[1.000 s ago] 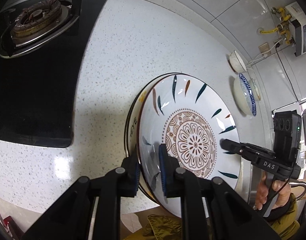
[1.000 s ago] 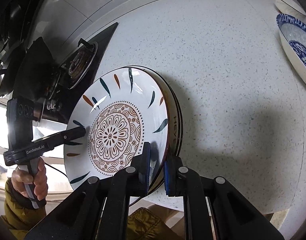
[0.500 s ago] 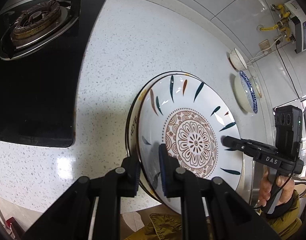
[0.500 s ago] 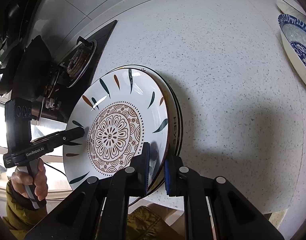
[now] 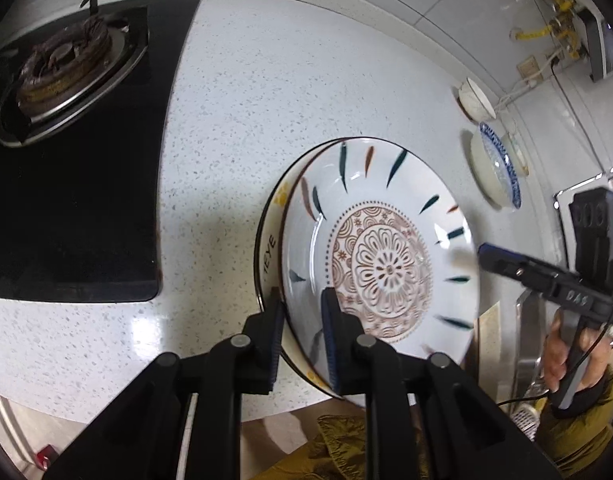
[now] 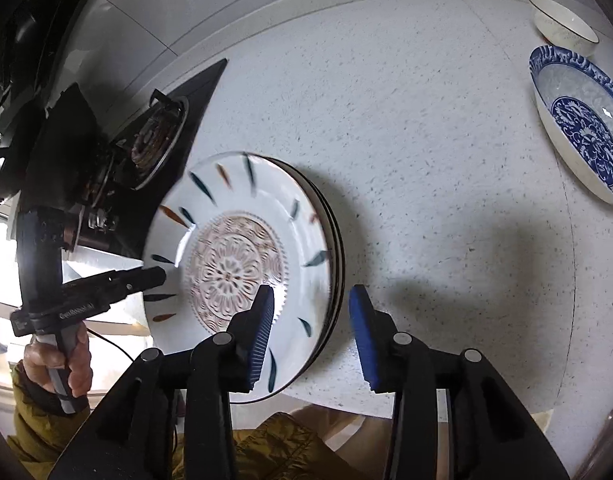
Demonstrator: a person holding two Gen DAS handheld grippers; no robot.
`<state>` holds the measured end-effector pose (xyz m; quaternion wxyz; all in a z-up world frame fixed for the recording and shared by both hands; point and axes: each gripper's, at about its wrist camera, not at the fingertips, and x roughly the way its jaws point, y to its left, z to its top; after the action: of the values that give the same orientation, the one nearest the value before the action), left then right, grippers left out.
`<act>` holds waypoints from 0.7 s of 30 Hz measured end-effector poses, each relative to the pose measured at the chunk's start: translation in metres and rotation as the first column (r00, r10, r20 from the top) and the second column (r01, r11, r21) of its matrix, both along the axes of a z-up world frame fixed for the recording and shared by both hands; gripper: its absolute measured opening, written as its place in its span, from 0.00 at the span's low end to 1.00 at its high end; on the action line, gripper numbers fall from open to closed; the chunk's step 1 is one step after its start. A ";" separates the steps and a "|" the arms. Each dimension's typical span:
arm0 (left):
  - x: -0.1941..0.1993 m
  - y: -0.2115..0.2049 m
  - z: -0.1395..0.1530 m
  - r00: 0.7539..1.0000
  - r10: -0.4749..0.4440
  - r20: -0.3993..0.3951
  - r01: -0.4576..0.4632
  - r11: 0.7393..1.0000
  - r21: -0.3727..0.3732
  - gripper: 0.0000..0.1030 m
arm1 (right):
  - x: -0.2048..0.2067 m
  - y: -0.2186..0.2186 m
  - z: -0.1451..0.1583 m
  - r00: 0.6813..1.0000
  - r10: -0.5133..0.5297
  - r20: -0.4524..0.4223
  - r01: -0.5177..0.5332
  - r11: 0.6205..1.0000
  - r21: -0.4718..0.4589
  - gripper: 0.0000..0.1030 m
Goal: Organize plates and bowls
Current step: 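Open both grippers and lift them off the plate stack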
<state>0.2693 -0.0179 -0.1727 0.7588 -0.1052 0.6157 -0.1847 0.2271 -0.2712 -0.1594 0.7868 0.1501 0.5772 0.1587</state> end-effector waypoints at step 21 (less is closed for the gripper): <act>-0.043 0.037 0.074 0.908 0.013 0.419 0.013 0.998 -0.058 0.49 | -0.056 -0.015 0.050 0.971 -0.099 0.219 0.119 0.990 -0.077 0.55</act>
<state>0.2259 0.0188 -0.0989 0.8697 -0.0855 0.4329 -0.2210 0.1715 -0.2863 -0.1093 0.8580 0.1280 0.4865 0.1043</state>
